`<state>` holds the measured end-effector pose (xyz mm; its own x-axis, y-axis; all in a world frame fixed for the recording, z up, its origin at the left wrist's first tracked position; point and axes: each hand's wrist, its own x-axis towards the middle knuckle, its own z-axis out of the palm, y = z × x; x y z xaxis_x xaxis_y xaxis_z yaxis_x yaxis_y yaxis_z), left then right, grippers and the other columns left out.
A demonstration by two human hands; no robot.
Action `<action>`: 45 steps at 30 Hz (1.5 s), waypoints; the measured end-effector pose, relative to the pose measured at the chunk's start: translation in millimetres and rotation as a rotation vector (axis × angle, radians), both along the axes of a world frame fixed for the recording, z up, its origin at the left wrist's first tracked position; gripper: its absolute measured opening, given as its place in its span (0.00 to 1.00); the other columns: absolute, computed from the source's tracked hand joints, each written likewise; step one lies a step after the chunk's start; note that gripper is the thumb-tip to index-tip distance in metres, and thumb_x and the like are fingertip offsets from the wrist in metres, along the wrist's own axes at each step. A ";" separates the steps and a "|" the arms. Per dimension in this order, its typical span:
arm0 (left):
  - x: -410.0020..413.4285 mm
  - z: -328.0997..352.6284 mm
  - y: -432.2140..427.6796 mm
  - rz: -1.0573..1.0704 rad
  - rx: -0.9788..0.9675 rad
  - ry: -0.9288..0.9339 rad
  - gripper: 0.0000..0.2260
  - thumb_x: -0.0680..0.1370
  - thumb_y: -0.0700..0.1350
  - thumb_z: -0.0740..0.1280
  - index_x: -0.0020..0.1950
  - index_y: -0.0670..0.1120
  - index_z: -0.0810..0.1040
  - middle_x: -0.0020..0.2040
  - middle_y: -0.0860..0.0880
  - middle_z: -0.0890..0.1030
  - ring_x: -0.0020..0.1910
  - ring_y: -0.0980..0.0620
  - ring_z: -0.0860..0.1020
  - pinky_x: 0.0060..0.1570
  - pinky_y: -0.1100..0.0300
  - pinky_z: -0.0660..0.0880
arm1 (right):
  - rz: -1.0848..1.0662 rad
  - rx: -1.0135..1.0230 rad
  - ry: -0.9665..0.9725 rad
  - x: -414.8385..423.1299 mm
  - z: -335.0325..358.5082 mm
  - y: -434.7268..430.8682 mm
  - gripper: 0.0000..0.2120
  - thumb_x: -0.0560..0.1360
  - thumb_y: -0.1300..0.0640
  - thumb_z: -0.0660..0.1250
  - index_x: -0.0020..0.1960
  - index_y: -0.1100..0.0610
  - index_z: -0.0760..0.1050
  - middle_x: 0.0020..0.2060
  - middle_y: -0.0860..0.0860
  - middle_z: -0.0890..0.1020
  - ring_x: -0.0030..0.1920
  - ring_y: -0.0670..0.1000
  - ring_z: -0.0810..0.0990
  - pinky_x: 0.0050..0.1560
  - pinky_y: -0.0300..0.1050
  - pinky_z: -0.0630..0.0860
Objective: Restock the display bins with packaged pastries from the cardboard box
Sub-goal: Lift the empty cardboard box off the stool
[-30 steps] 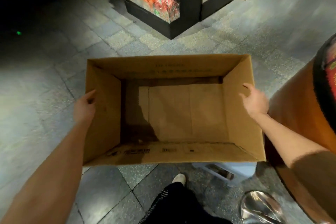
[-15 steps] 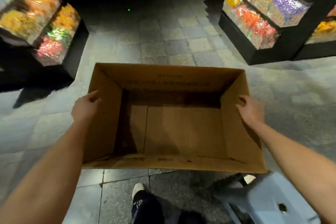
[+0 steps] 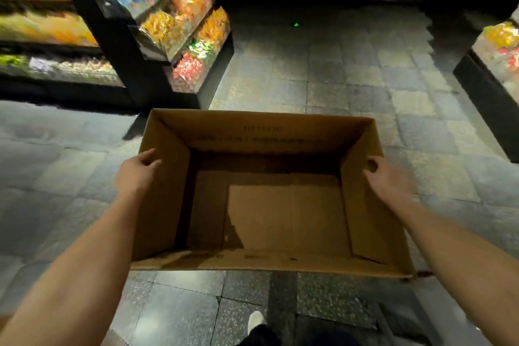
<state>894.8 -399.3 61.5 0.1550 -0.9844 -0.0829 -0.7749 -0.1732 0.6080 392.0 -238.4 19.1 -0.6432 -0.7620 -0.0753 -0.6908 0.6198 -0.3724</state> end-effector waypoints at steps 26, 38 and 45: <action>329.7 -3.6 -534.0 0.219 0.041 -0.012 0.20 0.82 0.48 0.62 0.74 0.58 0.68 0.73 0.43 0.71 0.64 0.39 0.74 0.61 0.42 0.74 | 0.278 -0.096 -0.084 299.8 3.6 -650.0 0.22 0.78 0.48 0.67 0.70 0.51 0.71 0.60 0.55 0.80 0.56 0.56 0.80 0.54 0.50 0.76; 462.1 -58.3 -808.9 0.078 0.098 -0.032 0.20 0.81 0.51 0.64 0.73 0.57 0.69 0.72 0.44 0.72 0.66 0.39 0.73 0.60 0.42 0.74 | 0.086 -0.021 -0.070 441.7 -57.7 -837.1 0.22 0.77 0.46 0.67 0.69 0.52 0.73 0.60 0.55 0.80 0.58 0.58 0.79 0.54 0.49 0.76; 525.5 -70.7 -937.4 -0.015 0.133 -0.088 0.21 0.80 0.51 0.65 0.73 0.57 0.69 0.71 0.44 0.72 0.65 0.41 0.73 0.60 0.42 0.74 | -0.038 0.028 -0.141 524.4 -83.7 -914.7 0.22 0.77 0.48 0.68 0.69 0.53 0.72 0.62 0.57 0.79 0.60 0.59 0.78 0.59 0.54 0.75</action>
